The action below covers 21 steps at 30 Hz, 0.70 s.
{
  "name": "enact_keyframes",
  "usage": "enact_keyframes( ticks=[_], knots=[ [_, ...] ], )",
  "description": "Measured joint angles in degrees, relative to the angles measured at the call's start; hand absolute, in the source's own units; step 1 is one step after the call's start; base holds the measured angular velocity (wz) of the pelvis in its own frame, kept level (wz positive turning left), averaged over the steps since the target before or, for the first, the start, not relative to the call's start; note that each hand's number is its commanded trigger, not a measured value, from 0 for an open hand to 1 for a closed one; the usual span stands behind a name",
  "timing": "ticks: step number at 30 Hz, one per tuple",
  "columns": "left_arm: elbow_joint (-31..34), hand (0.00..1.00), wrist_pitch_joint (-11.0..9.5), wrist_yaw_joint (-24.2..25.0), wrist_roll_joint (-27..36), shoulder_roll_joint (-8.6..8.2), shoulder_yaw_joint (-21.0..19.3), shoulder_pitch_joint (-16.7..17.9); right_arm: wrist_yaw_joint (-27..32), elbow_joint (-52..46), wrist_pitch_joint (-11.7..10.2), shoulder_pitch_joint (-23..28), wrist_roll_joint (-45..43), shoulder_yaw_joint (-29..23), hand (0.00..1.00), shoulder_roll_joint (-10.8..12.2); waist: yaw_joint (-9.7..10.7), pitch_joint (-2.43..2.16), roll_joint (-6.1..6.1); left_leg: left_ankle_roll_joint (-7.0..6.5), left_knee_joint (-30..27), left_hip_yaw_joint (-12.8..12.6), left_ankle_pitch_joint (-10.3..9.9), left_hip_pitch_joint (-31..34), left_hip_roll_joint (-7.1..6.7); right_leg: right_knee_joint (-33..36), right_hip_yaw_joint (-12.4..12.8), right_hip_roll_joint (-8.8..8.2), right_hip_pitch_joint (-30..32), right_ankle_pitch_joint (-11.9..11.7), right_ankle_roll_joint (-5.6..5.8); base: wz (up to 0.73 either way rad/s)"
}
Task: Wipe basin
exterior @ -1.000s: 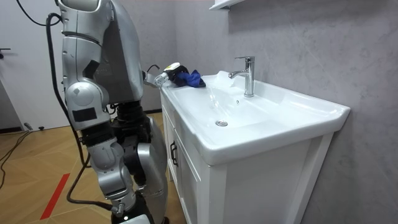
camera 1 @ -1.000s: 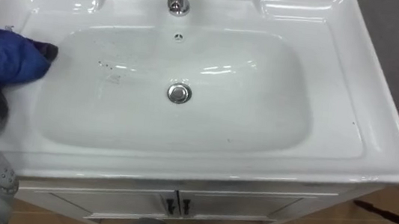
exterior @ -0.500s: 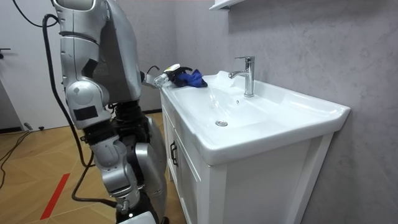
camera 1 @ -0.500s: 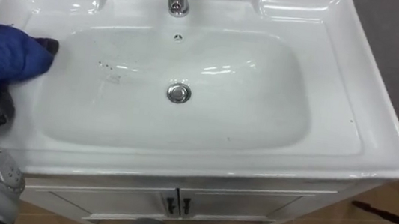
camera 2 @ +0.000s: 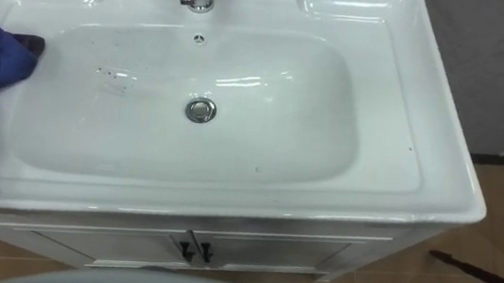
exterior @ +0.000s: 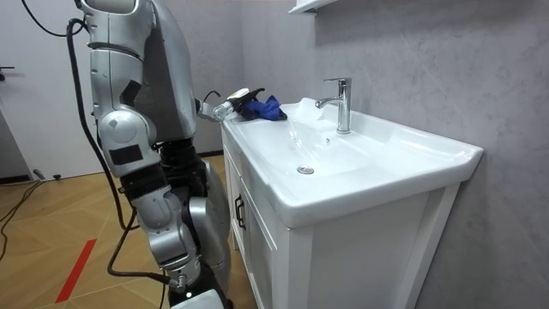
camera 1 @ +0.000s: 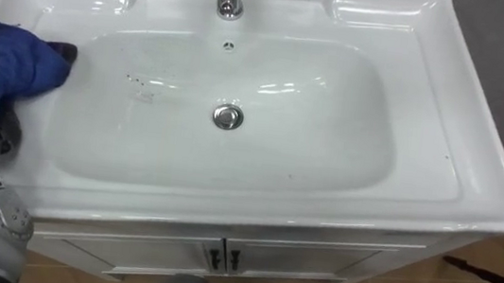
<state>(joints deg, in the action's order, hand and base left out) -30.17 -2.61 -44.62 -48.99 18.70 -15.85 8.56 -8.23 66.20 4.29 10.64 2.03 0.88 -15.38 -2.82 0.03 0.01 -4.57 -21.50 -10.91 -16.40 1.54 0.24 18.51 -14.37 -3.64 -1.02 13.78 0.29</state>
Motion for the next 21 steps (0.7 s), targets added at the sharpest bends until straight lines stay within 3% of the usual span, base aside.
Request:
enact_keyframes(
  ticks=[7,8,10,11,18,21],
  knots=[
    [0.0,0.0,-0.2,0.2,0.0,0.0,0.1,-0.2,0.6,0.1,-1.1,-0.5,-0.3,0.0,0.0,0.0,0.6,0.02,0.51,0.0,-0.1,0.4,0.0,0.5,-0.02,-0.6,-0.1,0.21,0.0,-0.1,0.11,0.03],
    [0.1,0.0,-0.2,0.3,0.0,0.01,0.1,-0.2,0.7,0.1,-1.2,-0.6,-0.2,0.1,0.0,0.0,0.8,-0.2,1.11,0.0,-0.2,0.6,0.0,0.8,-0.05,-0.6,-0.2,0.2,0.1,-0.1,0.11,0.0],
    [1.1,0.0,-0.2,0.4,0.0,0.01,0.1,-0.2,0.9,0.3,-1.2,-0.5,-0.3,0.1,0.0,0.0,0.9,-0.26,1.04,-0.01,-0.1,0.5,0.0,0.9,-0.07,-0.4,-0.1,0.18,0.3,-0.1,0.11,0.0],
    [1.9,0.0,-0.4,0.4,0.0,0.01,0.2,-0.2,1.2,0.7,-1.2,-0.5,-0.2,0.2,0.0,0.0,0.9,-0.02,1.22,-0.01,-0.1,0.5,0.0,0.9,-0.07,-0.4,0.0,0.18,0.4,-0.1,0.11,0.0],
    [4.8,0.0,-2.9,0.3,-0.3,0.19,0.2,-1.0,1.9,1.9,-1.8,-0.5,-0.3,0.1,0.0,0.2,1.3,0.17,1.35,-0.12,-0.2,0.2,-0.1,1.9,-0.04,1.1,0.1,-0.03,1.4,-0.1,0.12,-0.01],
    [6.3,0.0,-2.9,0.3,-0.8,0.22,0.7,-2.6,2.1,3.2,-1.9,-1.4,-0.3,0.1,0.0,0.2,2.0,0.55,2.01,-0.44,-1.3,0.5,-0.4,3.0,0.03,1.6,-0.2,-0.15,1.9,-0.1,0.13,0.06]
  ],
)
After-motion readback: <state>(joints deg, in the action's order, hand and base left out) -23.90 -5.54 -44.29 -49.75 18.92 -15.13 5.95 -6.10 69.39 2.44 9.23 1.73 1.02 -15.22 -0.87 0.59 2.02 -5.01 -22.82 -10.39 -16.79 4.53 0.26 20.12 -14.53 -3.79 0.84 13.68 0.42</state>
